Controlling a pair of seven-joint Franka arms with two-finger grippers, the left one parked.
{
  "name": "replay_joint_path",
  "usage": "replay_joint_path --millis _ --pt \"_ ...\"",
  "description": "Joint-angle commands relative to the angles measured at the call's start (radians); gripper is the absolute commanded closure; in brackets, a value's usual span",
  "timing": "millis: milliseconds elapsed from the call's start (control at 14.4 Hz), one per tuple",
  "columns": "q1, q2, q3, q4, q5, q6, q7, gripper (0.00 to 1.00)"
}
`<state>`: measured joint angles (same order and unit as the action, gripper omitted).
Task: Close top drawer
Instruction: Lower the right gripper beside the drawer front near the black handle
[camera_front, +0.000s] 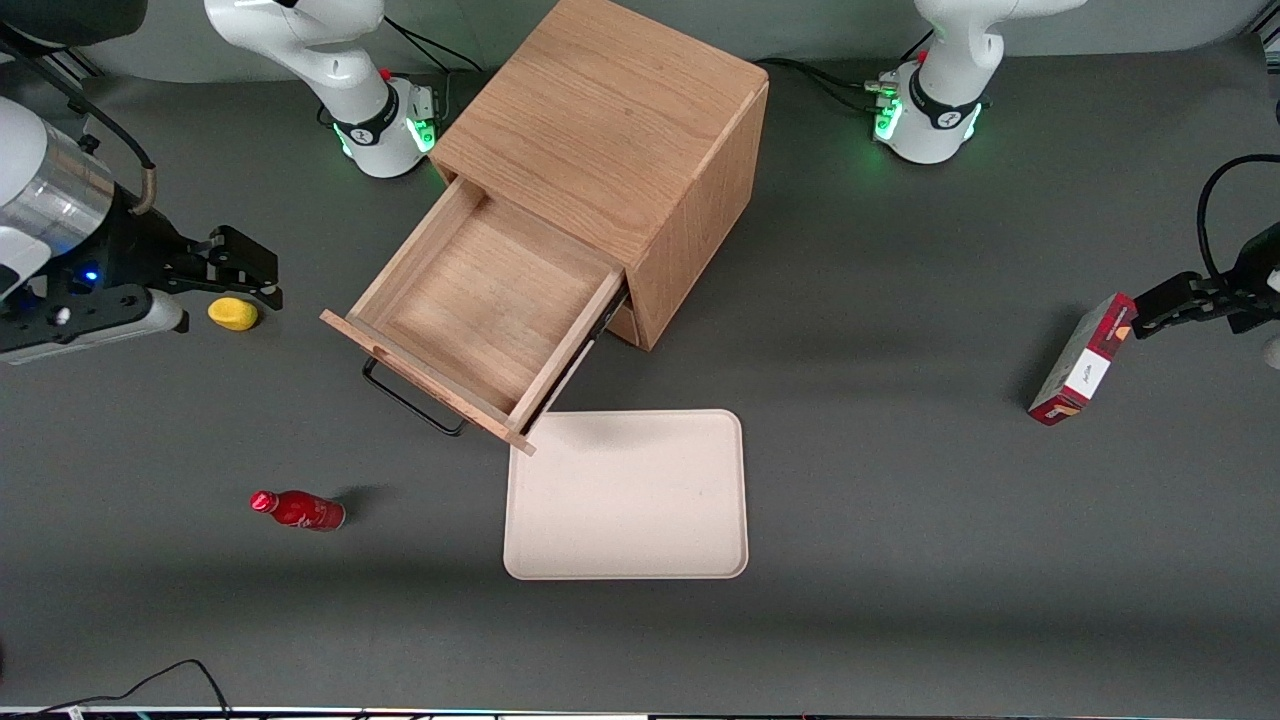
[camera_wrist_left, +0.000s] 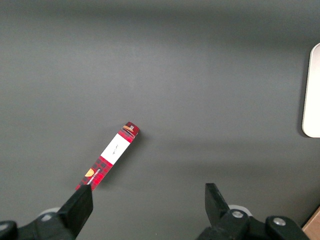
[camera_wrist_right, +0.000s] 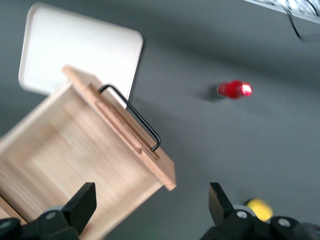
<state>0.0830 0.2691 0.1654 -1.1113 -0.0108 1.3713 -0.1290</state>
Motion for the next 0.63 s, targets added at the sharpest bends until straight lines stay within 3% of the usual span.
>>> replay_joint_path --millis 0,209,557 --pt "-0.011 0.039 -0.006 0.041 0.015 -0.023 -0.269 0.00" --pt "-0.011 0.056 -0.007 0.042 0.060 -0.023 -0.467 0.00" --pt "-0.011 0.091 -0.007 0.071 0.081 -0.035 -0.720 0.00"
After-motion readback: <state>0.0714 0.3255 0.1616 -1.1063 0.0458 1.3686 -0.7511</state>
